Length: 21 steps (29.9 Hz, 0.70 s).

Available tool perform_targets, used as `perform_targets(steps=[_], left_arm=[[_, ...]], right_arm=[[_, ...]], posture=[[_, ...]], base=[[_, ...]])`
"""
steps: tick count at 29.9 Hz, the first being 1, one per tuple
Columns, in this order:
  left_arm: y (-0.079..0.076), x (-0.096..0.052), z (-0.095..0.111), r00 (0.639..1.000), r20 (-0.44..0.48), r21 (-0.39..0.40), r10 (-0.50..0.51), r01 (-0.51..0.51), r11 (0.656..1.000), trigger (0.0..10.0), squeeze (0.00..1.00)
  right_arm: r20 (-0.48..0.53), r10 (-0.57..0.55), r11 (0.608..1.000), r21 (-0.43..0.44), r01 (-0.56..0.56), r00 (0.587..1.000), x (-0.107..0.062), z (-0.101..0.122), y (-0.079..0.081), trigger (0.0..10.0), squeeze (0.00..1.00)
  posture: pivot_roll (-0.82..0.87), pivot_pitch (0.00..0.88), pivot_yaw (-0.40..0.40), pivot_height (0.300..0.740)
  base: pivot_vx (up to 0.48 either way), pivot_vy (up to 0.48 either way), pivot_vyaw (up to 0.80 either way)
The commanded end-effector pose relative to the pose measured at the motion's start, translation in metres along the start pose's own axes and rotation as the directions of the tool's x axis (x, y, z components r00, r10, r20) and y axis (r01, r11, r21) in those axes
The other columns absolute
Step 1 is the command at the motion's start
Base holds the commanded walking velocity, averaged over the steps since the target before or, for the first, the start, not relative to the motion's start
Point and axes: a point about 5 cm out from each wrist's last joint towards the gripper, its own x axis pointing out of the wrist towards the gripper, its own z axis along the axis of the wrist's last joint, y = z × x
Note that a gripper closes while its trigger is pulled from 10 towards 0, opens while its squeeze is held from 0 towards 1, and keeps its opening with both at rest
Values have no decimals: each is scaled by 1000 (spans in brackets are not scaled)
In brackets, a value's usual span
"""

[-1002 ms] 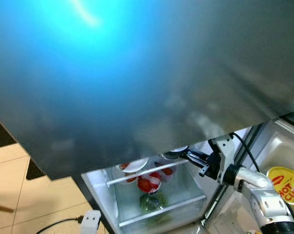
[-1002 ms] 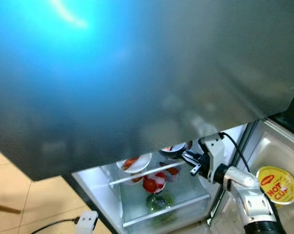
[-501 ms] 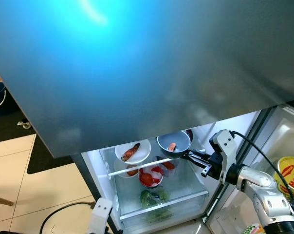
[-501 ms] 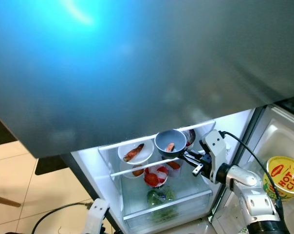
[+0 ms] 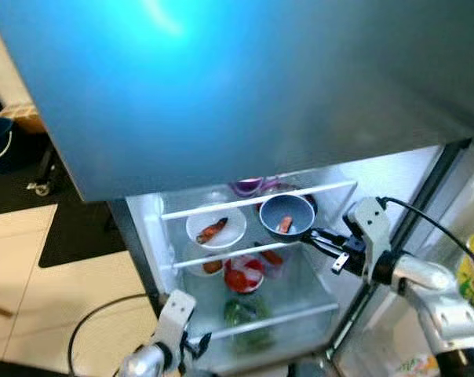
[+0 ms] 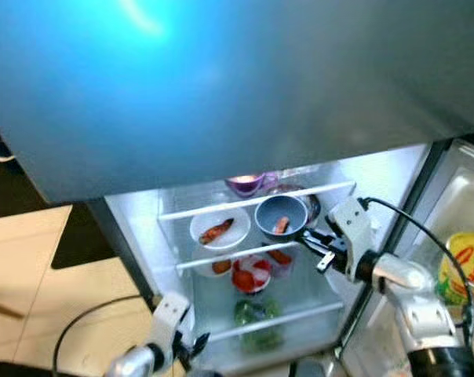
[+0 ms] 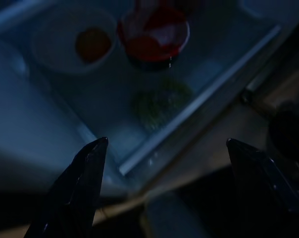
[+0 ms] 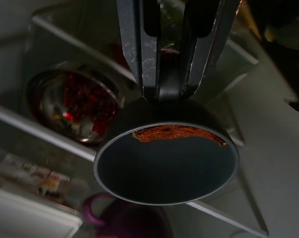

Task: Restocking fridge

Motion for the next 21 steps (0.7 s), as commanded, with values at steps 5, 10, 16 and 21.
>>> perform_targets(steps=[5, 10, 16, 21], left_arm=[[3, 7, 24, 994, 112, 58, -20, 13, 998, 10000, 0], [-3, 11, 33, 984, 168, 78, -63, 50, 996, 10000, 0], [-18, 14, 39, 963, 203, 102, -177, 159, 982, 10000, 0], [-15, 16, 54, 946, 282, 110, -158, 132, 985, 10000, 0]], right_arm=[[-67, -8, 995, 96, 14, 998, 0, -26, 6, 10000, 0], [-75, -16, 995, 93, 23, 997, -4, -26, 4, 10000, 0], [-84, -24, 996, 88, 31, 996, -6, -27, 2, 10000, 0], [-80, -27, 995, 91, 34, 996, -6, -27, 3, 10000, 0]], posture=[[-109, 0, 71, 596], [-108, 0, 73, 596], [-110, 0, 73, 596], [-108, 0, 74, 596]], base=[[0, 0, 0], [0, 0, 0], [0, 0, 0], [0, 0, 0]])
